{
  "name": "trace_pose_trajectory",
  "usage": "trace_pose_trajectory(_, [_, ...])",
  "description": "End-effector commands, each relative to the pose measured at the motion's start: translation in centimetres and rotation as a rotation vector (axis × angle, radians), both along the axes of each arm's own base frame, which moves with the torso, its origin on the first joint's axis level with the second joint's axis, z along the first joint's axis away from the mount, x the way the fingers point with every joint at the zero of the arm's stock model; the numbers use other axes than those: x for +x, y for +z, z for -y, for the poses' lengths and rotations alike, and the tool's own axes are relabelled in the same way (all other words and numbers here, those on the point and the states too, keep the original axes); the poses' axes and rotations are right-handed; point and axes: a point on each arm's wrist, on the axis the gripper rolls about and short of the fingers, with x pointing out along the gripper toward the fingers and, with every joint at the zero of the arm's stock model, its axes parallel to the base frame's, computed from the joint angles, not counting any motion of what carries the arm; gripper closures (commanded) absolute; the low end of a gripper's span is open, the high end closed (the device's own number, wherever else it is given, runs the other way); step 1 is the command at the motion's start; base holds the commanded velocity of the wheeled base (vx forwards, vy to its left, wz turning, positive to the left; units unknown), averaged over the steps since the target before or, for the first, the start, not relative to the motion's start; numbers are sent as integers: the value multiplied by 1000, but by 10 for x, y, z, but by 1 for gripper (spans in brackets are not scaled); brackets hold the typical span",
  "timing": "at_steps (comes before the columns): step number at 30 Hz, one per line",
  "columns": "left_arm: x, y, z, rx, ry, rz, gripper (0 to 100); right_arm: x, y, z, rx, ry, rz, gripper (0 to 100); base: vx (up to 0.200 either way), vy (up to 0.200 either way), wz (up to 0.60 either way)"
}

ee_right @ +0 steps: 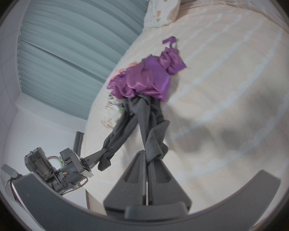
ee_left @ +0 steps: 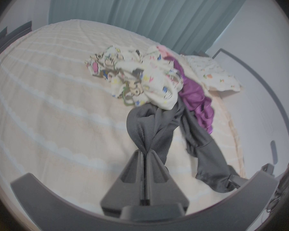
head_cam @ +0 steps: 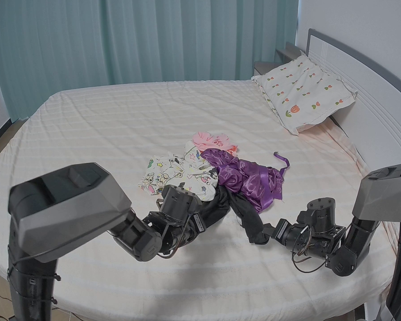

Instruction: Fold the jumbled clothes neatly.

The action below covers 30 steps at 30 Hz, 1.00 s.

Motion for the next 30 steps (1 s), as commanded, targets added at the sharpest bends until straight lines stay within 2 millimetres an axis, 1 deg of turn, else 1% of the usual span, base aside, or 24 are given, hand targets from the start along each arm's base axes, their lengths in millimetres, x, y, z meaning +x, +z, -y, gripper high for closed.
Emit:
trace_pose_trajectory(1, [-25,81,-20,-138,29,122,100,-22,51,5,120,40,165,100,0,0,0])
trace_pose_trajectory(6, [-46,145,-45,-237,49,278,100,-32,105,14,209,47,360,100,0,0,0])
trace_pose_trajectory(8, [-58,170,-57,-283,57,346,100,-40,135,19,243,57,464,100,0,0,0])
trace_pose_trajectory(9, [-58,170,-57,-283,57,346,100,-40,135,19,243,57,464,100,0,0,0])
trace_pose_trajectory(10, [-69,190,-68,-314,64,397,100,-50,159,25,261,72,547,100,0,0,0])
trace_pose_trajectory(11, [-75,200,-73,-331,68,423,100,-56,169,28,267,81,577,100,0,0,0])
trace_pose_trajectory(12, [-77,205,-76,-339,72,437,100,-59,176,31,272,83,595,100,0,0,0])
trace_pose_trajectory(14, [-87,225,-89,-368,89,498,100,-70,202,42,298,87,672,100,0,0,0])
trace_pose_trajectory(15, [-90,231,-93,-373,95,518,100,-73,208,45,303,86,693,100,0,0,0])
trace_pose_trajectory(16, [-91,232,-94,-375,96,521,100,-74,210,45,305,86,699,100,0,0,0])
trace_pose_trajectory(17, [-104,243,-105,-387,96,556,100,-84,225,54,315,84,746,100,0,0,0])
trace_pose_trajectory(18, [-110,246,-109,-390,97,568,100,-88,230,58,315,89,754,100,0,0,0])
trace_pose_trajectory(20, [-119,245,-114,-389,95,568,100,-93,231,60,309,103,736,100,0,0,0])
trace_pose_trajectory(22, [-123,236,-117,-374,96,546,100,-94,226,61,299,112,699,100,0,0,0])
trace_pose_trajectory(24, [-126,225,-118,-354,99,514,100,-93,218,60,289,112,658,100,0,0,0])
trace_pose_trajectory(26, [-127,211,-120,-327,105,474,100,-89,205,59,275,110,605,100,0,0,0])
trace_pose_trajectory(28, [-129,201,-122,-313,106,439,100,-85,193,57,262,109,556,100,0,0,0])
trace_pose_trajectory(29, [-130,200,-122,-311,106,436,100,-85,191,57,261,107,551,100,0,0,0])
trace_pose_trajectory(30, [-131,192,-123,-299,106,411,100,-82,185,56,258,106,518,100,0,0,0])
